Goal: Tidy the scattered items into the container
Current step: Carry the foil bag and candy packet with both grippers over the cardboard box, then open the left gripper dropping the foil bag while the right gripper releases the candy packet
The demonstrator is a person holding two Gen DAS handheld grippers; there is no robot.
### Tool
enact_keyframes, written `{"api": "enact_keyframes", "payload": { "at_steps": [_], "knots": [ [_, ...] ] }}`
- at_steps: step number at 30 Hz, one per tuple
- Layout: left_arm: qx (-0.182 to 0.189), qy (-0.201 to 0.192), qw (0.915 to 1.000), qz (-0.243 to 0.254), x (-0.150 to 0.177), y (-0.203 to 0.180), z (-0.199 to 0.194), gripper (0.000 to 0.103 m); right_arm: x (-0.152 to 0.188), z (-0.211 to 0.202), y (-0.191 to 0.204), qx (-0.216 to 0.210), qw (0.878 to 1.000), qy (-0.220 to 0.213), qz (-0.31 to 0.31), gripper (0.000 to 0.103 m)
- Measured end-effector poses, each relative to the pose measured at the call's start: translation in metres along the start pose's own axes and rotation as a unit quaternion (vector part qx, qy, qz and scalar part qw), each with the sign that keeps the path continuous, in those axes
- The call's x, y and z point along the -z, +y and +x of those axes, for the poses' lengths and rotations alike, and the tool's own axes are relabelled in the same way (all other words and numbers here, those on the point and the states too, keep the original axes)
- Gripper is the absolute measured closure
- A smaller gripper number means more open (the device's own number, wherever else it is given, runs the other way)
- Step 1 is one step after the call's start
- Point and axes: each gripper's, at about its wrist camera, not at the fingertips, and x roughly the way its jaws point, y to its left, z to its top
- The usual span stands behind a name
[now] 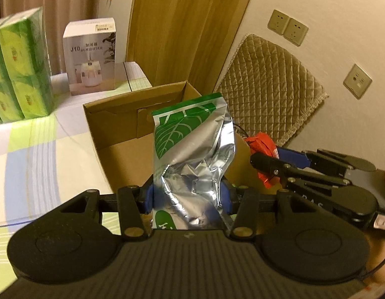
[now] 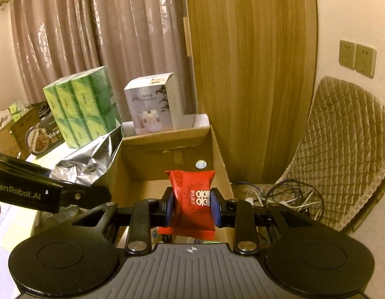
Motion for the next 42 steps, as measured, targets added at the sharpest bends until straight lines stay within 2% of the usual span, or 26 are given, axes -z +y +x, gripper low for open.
{"api": "enact_keyframes", "payload": {
  "at_steps": [13, 27, 31, 32, 42],
  "knots": [
    [-0.003, 0.004, 0.9993, -0.038, -0.004, 0.017, 0.034, 0.059, 0.002, 0.031, -0.009, -0.003, 1.000, 0.017, -0.001, 0.075],
    [0.001, -0.003, 0.9976, -0.069, -0.017, 0.035, 0.053, 0.058, -0.003, 0.057, -0.006, -0.007, 1.000, 0.025, -0.010, 0.075],
    [-0.017, -0.013, 0.9963, -0.083, -0.017, 0.041, 0.052, 0.051, -0.003, 0.061, -0.005, -0.008, 1.000, 0.026, -0.011, 0.075],
    [-0.021, -0.019, 0.9960, -0.085, -0.017, 0.042, 0.051, 0.054, -0.004, 0.062, -0.005, -0.007, 1.000, 0.027, -0.011, 0.075],
    [-0.027, -0.031, 0.9970, -0.065, -0.014, 0.047, 0.034, 0.054, -0.001, 0.066, 0.001, -0.012, 0.999, 0.031, -0.012, 0.075]
  ]
}}
